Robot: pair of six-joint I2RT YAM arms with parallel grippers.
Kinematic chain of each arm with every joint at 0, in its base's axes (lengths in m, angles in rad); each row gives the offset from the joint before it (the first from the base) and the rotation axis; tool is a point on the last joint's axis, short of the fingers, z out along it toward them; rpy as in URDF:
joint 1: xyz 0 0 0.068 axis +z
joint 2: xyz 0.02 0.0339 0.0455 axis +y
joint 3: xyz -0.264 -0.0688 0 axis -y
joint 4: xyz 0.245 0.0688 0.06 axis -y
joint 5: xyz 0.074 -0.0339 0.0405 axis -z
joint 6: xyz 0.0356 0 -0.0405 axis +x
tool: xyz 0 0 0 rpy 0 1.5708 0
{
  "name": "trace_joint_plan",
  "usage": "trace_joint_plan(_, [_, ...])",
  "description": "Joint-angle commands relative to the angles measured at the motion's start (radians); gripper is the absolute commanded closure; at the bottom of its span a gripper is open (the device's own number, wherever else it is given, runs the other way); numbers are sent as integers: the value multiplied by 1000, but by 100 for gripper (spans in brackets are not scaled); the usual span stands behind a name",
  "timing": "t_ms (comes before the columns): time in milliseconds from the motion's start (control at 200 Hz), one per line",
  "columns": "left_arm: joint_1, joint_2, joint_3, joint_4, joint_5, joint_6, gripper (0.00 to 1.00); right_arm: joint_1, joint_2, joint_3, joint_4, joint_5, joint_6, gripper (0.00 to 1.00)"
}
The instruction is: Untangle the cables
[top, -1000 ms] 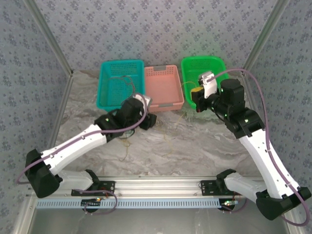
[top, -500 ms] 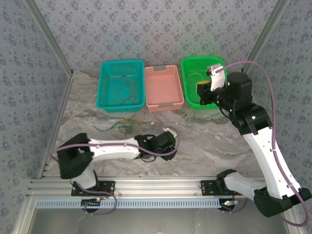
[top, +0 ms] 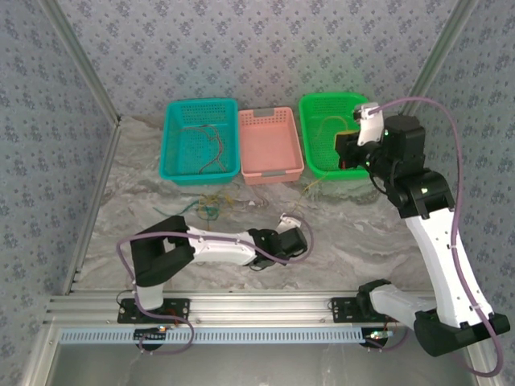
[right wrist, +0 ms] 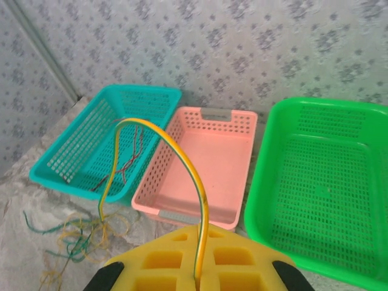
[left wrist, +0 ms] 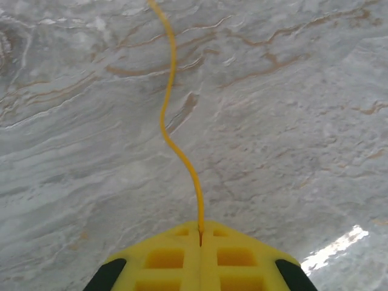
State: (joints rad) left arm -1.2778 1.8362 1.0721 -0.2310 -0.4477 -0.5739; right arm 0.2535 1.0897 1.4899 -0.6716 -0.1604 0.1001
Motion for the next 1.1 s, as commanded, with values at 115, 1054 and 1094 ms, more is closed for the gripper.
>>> trace_joint_plan(115, [-19, -173, -145, 18, -24, 14, 100, -208, 97, 186, 50, -59, 116, 100])
trace_joint_plan(1054, [8, -235, 204, -14, 158, 380, 100, -449, 476, 438, 449, -284, 380, 100])
trace_joint_plan(1094, [35, -195, 274, -17, 199, 397, 100, -448, 501, 463, 458, -284, 387, 100])
